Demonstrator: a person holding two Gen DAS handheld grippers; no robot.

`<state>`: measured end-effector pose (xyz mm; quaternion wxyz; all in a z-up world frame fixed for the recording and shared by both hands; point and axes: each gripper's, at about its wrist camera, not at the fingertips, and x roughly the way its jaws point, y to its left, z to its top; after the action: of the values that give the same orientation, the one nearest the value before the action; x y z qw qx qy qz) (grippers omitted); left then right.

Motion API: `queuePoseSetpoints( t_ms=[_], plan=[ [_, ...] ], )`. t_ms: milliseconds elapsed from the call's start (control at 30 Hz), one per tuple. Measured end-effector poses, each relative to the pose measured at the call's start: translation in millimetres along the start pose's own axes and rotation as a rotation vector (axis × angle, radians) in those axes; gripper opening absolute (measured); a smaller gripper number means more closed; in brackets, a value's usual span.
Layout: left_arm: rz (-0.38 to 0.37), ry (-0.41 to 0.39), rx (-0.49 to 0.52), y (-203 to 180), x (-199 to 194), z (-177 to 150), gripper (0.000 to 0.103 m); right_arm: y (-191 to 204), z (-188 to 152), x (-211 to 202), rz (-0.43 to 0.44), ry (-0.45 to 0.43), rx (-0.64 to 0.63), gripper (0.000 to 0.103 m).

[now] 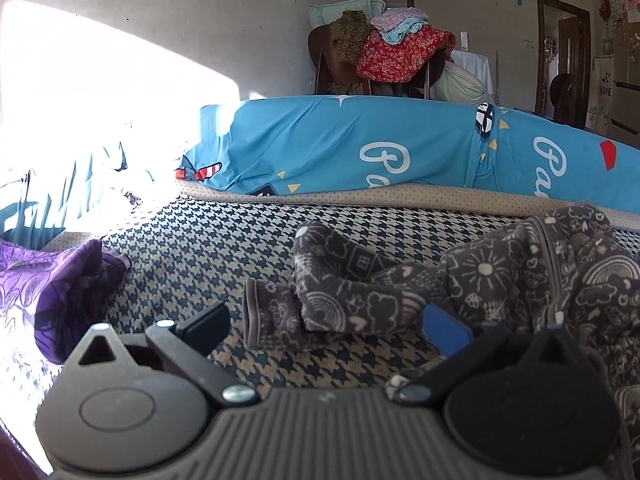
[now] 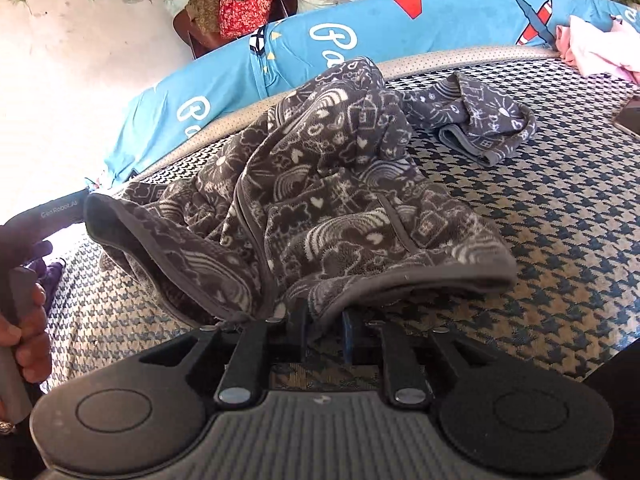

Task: Fold clothes

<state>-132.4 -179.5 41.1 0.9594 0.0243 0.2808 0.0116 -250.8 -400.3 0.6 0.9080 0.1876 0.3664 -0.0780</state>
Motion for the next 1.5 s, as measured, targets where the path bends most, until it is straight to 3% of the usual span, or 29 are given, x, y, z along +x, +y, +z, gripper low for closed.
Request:
queuePoseSetpoints(
  t_ms=[100, 133, 267, 433, 533, 833, 1000, 1133, 1333, 1500],
  plan=[
    [0.022, -0.04, -0.013, 2, -10, 1, 0.103, 2, 0, -5, -0.025, 0.0, -0.022, 0.05],
    [0.029, -0.056, -0.024, 4, -13, 2, 0.103, 3, 0, -5, -0.041, 0.003, -0.035, 0.055],
    [0.055, -0.094, -0.07, 13, -22, 7, 0.103, 14, -1, -11, -0.061, 0.018, -0.082, 0.057],
    [-0.021, 0.004, -0.027, 3, -11, -1, 0.103, 24, 5, -13, -0.095, 0.057, -0.086, 0.072],
    [-0.073, 0.059, 0.032, -13, -7, -16, 0.103, 28, 8, -11, -0.125, 0.059, -0.094, 0.073],
    [-0.171, 0.109, 0.251, -61, -9, -45, 0.103, 28, 16, -1, -0.153, 0.063, -0.105, 0.073],
    [-0.137, 0.178, 0.32, -75, 2, -62, 0.103, 28, 21, 8, -0.158, 0.068, -0.126, 0.074],
    [-0.134, 0.258, 0.327, -77, 13, -71, 0.103, 27, 31, 18, -0.164, 0.072, -0.143, 0.074],
    [-0.161, 0.318, 0.25, -67, 21, -72, 0.103, 27, 53, 32, -0.181, 0.053, -0.194, 0.074],
    [-0.182, 0.359, 0.186, -59, 28, -71, 0.103, 27, 71, 47, -0.13, 0.051, -0.247, 0.074]
  ],
)
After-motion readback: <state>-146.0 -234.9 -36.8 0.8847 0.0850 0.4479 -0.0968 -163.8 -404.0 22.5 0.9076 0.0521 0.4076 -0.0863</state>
